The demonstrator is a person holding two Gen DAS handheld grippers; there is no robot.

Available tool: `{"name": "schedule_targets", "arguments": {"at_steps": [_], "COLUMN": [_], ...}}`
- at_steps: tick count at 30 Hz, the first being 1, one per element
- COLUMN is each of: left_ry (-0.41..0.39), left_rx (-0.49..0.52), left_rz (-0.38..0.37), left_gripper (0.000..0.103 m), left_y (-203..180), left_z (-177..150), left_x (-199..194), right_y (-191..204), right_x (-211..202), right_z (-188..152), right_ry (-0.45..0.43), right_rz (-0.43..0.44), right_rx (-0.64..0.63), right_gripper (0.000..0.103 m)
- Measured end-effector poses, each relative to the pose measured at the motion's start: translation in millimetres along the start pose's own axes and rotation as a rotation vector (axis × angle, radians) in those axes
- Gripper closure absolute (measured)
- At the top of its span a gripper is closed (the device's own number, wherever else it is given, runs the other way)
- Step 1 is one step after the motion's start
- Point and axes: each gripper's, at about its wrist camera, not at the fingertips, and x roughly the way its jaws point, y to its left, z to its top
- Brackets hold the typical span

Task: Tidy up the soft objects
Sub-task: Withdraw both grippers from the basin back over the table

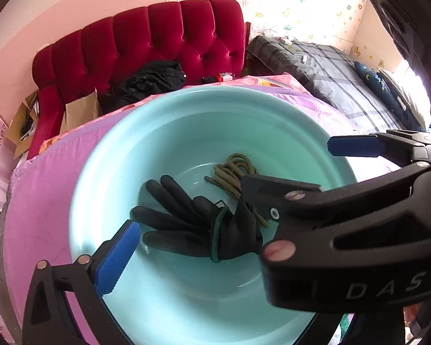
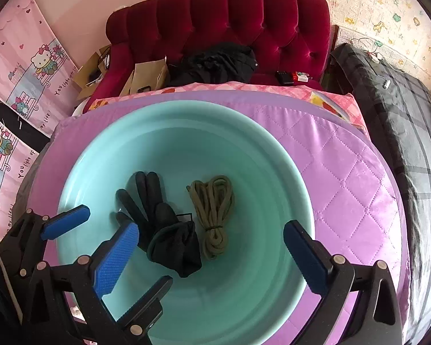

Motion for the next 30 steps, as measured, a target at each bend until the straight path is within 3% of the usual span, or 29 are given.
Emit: {"name": "schedule_targets", "arguments": {"at_steps": [30], "left_ry": [-0.044], "left_rx": [-0.015], "left_rz": [0.051], "left_gripper": [0.000], "left_y": [-0.7], "left_z": [-71.4], "left_x": [-109.0], "right_y": [28.9], "right_x": [-97.5], "right_z": [-81.6], "right_ry": [-0.029], "right_rz": [-0.059], "right_rx": [-0.045], "right_gripper": [0.000]}}
